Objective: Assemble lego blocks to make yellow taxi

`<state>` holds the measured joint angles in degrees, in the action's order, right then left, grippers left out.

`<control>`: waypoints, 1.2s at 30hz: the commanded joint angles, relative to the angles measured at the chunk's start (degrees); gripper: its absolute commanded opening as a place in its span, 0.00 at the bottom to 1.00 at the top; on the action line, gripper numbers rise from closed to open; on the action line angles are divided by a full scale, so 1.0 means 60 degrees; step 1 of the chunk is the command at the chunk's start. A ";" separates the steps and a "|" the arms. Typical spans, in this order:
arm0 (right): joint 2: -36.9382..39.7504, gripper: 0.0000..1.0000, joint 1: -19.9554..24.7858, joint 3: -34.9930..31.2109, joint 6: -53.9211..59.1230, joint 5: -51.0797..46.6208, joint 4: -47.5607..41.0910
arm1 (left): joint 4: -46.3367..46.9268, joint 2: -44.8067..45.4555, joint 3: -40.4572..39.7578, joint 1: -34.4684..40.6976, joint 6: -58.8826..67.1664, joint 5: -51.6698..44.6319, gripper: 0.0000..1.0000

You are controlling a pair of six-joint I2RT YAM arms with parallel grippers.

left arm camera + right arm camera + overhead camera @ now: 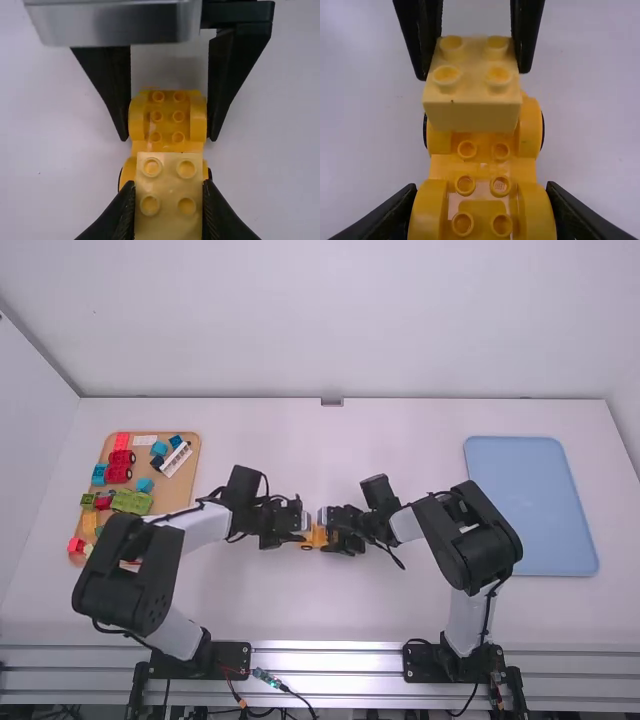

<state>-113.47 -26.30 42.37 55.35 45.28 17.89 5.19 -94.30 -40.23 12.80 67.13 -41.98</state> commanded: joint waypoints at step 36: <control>-0.0165 0.63 0.0000 0.0124 0.0106 -0.0047 -0.0102 | -0.1122 -0.0085 0.0517 0.0747 -0.1086 0.1417 0.02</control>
<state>-113.47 -26.28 42.37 55.72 45.45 17.67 -1.87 -94.30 -37.43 15.42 62.85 -37.47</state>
